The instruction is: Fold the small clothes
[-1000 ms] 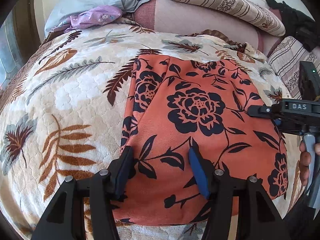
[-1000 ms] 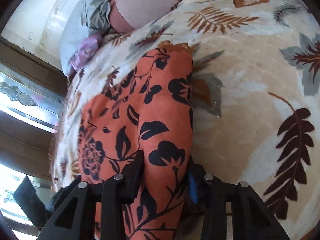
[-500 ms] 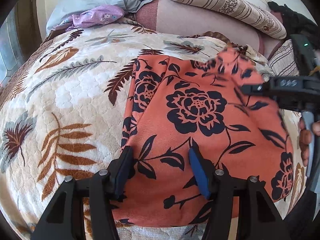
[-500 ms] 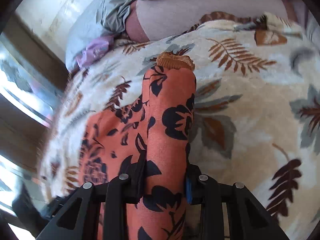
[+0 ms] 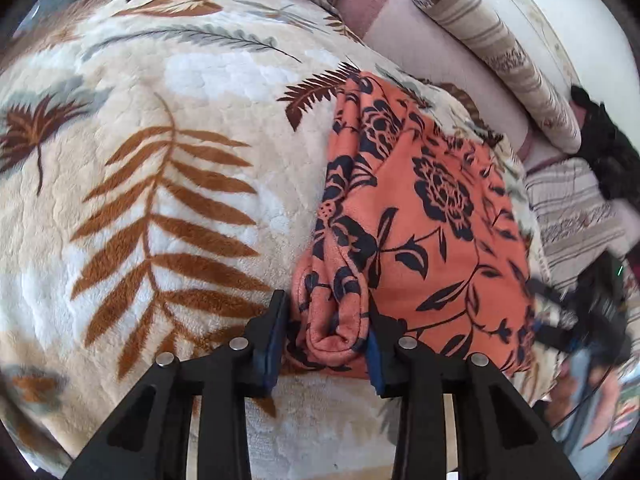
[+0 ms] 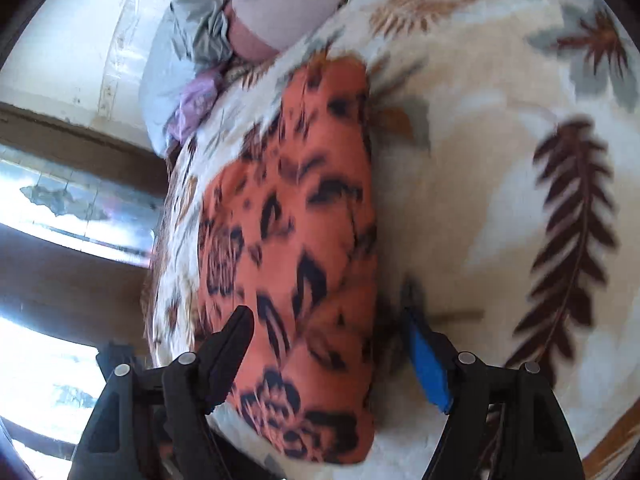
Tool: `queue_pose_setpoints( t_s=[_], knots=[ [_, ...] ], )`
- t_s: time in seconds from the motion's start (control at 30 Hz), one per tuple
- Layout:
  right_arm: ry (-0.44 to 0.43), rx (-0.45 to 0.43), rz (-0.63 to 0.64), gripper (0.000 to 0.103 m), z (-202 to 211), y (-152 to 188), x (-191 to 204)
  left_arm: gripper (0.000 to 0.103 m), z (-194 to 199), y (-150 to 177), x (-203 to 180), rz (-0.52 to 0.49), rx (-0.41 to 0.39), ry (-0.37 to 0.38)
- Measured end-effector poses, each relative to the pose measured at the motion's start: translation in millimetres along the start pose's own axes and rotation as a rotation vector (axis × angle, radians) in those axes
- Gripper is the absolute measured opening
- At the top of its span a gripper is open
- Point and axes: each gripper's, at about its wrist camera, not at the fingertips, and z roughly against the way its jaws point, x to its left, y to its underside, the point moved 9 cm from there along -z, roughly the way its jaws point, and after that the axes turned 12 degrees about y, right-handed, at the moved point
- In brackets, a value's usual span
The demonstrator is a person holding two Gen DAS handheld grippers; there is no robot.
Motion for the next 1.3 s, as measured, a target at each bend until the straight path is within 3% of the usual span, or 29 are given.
queue_pose_setpoints(
  t_s=[0.07,0.17,0.2,0.3,0.33,0.37,0.4,0.47,0.57,0.6,0.67,0.7,0.73,0.8,0.87,0.9,0.93,1.03,1.13,1.2,1.27,1.3],
  knots=[
    [0.041,-0.014,0.019,0.078,-2.7,9.6,-1.8,0.033,3.9,-0.9,-6.6,-0.013,0.018,-0.024],
    [-0.003,-0.013,0.007,0.078,4.3,17.7,3.2,0.032,17.4,-2.9,-22.9,-0.017,0.019,0.009],
    [-0.012,-0.014,0.005,0.078,7.1,19.3,4.6,0.037,23.2,-5.3,-27.3,-0.008,0.003,0.035],
    [-0.007,0.012,0.032,0.078,0.2,26.3,6.5,0.072,33.0,-19.8,-35.0,-0.001,-0.058,0.094],
    [-0.004,0.023,0.026,0.078,-3.9,28.4,5.7,0.071,25.9,-21.4,-29.5,-0.02,-0.047,0.06],
    [-0.012,0.028,0.025,0.079,-7.6,29.3,6.3,0.059,12.7,-16.4,-19.8,-0.016,0.017,0.012],
    [-0.012,0.019,0.042,0.078,-7.5,30.8,8.4,0.021,-1.5,-4.4,-6.5,0.023,0.103,-0.013],
    [0.033,0.006,0.108,0.05,-8.2,32.9,11.1,0.021,-1.2,0.3,-3.3,0.038,0.079,0.026],
    [0.049,0.015,0.112,0.05,-12.9,33.2,8.2,0.022,5.7,-3.8,-13.9,0.008,0.098,-0.02],
    [0.047,0.014,0.119,0.05,-14.1,32.5,8.6,0.025,8.2,-10.5,-21.1,-0.021,0.104,-0.037],
    [0.033,0.019,0.123,0.055,-13.6,34.1,5.9,0.041,12.6,-29.7,-37.4,-0.062,0.079,-0.03],
    [0.021,0.024,0.122,0.055,-14.4,33.9,5.9,0.062,13.2,-42.0,-46.1,-0.078,0.057,-0.003],
    [0.009,0.029,0.118,0.056,-14.8,33.5,5.5,0.077,11.9,-60.3,-55.6,-0.104,0.021,0.022],
    [-0.006,0.036,0.113,0.056,-15.0,33.8,4.3,0.079,-1.6,-87.9,-59.9,-0.143,-0.007,-0.004],
    [-0.012,0.037,0.115,0.057,-13.9,34.5,2.9,0.079,-33.9,-106.1,-55.3,-0.141,0.056,-0.01],
    [-0.016,0.038,0.112,0.057,-13.2,35.1,2.3,0.061,-50.9,-109.0,-46.2,-0.123,0.098,-0.016],
    [-0.023,0.042,0.111,0.057,-12.9,35.4,1.6,0.024,-72.0,-109.3,-25.9,-0.078,0.157,-0.05],
    [-0.034,0.054,0.109,0.057,-7.1,35.3,-1.8,0.024,-74.3,-110.0,-1.1,0.154,0.095,0.097],
    [-0.052,0.035,0.083,0.058,4.0,23.0,-4.7,0.028,-66.6,-101.1,-4.6,0.07,0.071,0.06],
    [-0.074,0.007,0.042,0.058,8.2,-2.4,-5.0,0.029,-64.1,-98.0,-5.5,0.062,0.066,0.051],
    [-0.082,-0.026,-0.034,0.077,1.3,-36.8,-9.0,0.031,-65.2,-98.2,-4.6,0.06,0.069,0.041],
    [-0.09,-0.026,-0.067,0.077,-7.3,-51.2,-10.9,0.031,-66.6,-99.2,-4.4,0.06,0.071,0.035]
  ],
)
